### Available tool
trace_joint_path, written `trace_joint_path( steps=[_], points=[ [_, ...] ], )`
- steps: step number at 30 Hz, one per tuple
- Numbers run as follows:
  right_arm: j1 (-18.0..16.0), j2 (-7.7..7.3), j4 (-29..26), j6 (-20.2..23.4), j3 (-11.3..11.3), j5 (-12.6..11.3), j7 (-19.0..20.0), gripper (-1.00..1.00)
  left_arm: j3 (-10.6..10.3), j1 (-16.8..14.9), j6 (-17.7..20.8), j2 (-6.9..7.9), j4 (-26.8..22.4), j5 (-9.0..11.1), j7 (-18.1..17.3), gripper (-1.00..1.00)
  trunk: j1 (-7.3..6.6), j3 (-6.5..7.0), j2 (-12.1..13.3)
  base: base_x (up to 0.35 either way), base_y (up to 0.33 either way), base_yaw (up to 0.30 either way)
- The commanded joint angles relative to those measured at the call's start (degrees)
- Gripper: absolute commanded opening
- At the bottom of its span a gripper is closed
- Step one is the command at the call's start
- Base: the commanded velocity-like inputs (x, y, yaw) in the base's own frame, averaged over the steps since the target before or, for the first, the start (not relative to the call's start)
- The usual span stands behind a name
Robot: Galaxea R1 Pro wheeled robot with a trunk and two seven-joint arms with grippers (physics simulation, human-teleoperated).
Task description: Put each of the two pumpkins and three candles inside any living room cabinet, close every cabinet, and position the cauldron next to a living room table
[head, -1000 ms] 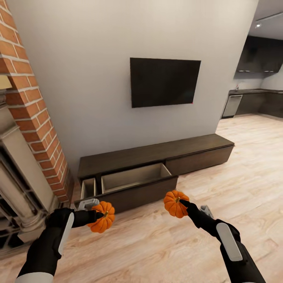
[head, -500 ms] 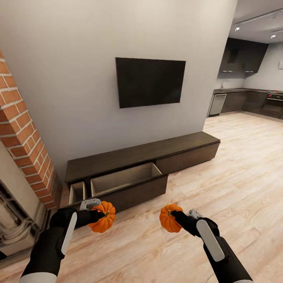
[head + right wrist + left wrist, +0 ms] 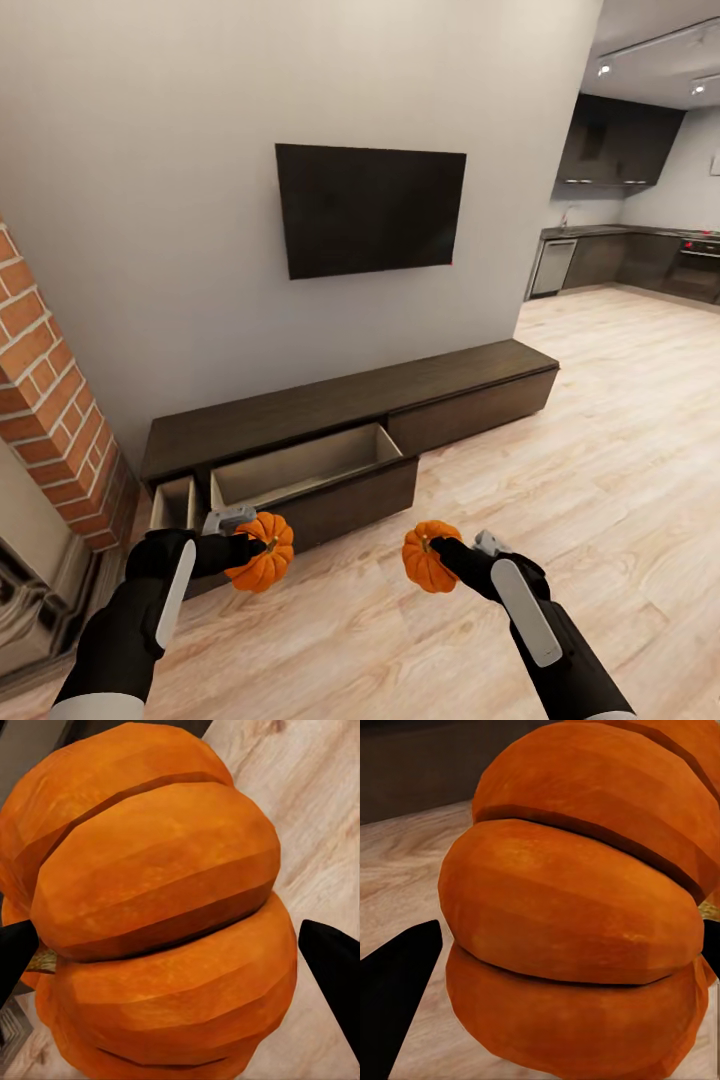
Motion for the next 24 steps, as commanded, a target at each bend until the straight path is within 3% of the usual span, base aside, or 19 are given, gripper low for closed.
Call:
trace_joint_path(
  steps=[1,13,17,24],
  points=[
    [0.0,0.09,-0.1,0.1,0.2,-0.2,-0.6,-1.00,0.2,0.0,0.3,-0.06,-0.1,0.2,-0.3,-1.00,0.00,-0.06,0.0,0.041,-0.164,0.034],
    [-0.1,0.37,-2.5,0.3,0.7,-0.2,-0.7,-1.00,0.2,0.0,0.3,-0.14,-0.1,0.2,-0.3,-1.00,0.00,-0.06,0.0,0.012,-0.156,0.258],
    [-0.1,0.35,-2.5,0.2,2.3,-0.1,-0.7,-1.00,0.2,0.0,0.3,-0.25,-0.1,0.2,-0.3,-1.00,0.00,-0.06,0.0,0.188,-0.188,0.260],
    [-0.1,0.33,-3.4,0.2,3.0,-0.2,-0.6,-1.00,0.2,0.0,0.3,-0.27,-0.1,0.2,-0.3,-1.00,0.00,-0.06,0.0,0.223,-0.208,0.086]
  ],
)
